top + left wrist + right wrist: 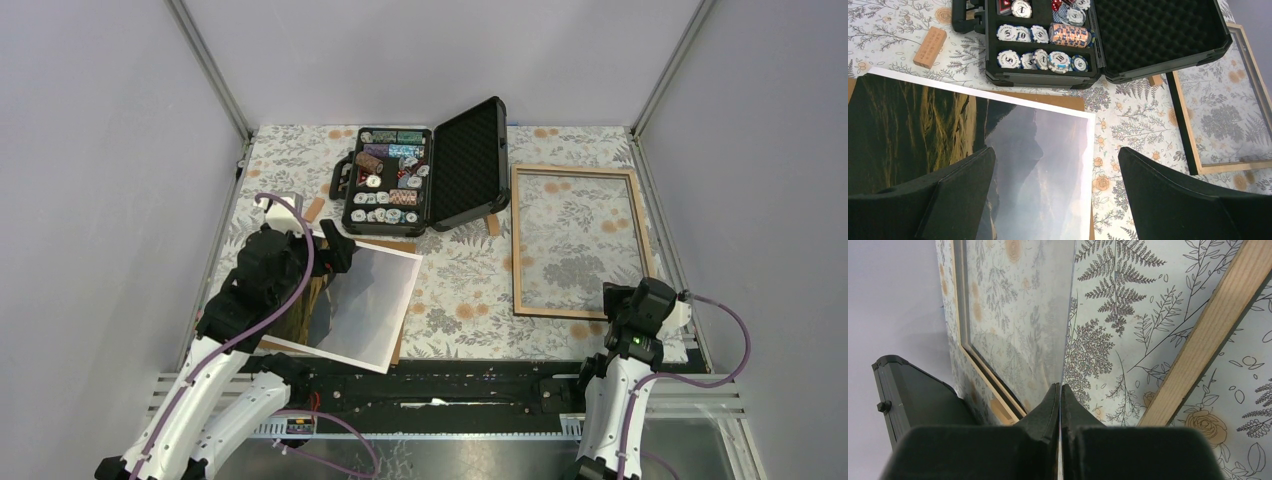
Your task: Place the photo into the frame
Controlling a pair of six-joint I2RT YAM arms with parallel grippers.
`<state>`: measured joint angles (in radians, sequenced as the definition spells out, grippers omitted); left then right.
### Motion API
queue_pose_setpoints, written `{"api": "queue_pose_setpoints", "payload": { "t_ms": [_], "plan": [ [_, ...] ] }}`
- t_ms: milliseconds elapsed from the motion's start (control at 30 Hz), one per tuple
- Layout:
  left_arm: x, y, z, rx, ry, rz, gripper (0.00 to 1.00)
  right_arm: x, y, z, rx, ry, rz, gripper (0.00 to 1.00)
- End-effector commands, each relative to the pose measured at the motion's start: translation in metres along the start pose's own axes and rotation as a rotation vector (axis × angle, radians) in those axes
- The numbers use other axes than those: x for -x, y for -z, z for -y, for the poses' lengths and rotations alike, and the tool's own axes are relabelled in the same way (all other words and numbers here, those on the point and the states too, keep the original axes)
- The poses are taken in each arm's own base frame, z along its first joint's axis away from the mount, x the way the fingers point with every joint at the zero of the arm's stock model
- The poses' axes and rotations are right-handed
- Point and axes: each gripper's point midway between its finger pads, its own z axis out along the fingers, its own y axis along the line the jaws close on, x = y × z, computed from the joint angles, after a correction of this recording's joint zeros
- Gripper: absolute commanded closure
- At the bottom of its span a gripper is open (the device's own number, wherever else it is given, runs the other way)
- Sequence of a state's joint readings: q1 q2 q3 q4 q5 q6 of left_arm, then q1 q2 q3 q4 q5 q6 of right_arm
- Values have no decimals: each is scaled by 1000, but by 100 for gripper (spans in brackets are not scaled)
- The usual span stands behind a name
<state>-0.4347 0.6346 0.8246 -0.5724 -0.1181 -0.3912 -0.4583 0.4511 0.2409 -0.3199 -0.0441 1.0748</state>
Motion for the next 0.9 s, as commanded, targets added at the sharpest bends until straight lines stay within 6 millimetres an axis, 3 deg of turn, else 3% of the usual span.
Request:
{"api": "queue_pose_setpoints", "payload": {
  "t_ms": [0,600,867],
  "plan": [
    [16,1,6,-26,-7,66,1,4,-1,-4,10,-20,17,100],
    [14,7,17,-69,-21,75,1,9,8,19,-106,-16,57,100],
    [13,10,22,-86,-34,80,1,7,3,15,-82,-28,47,100]
  ]
}}
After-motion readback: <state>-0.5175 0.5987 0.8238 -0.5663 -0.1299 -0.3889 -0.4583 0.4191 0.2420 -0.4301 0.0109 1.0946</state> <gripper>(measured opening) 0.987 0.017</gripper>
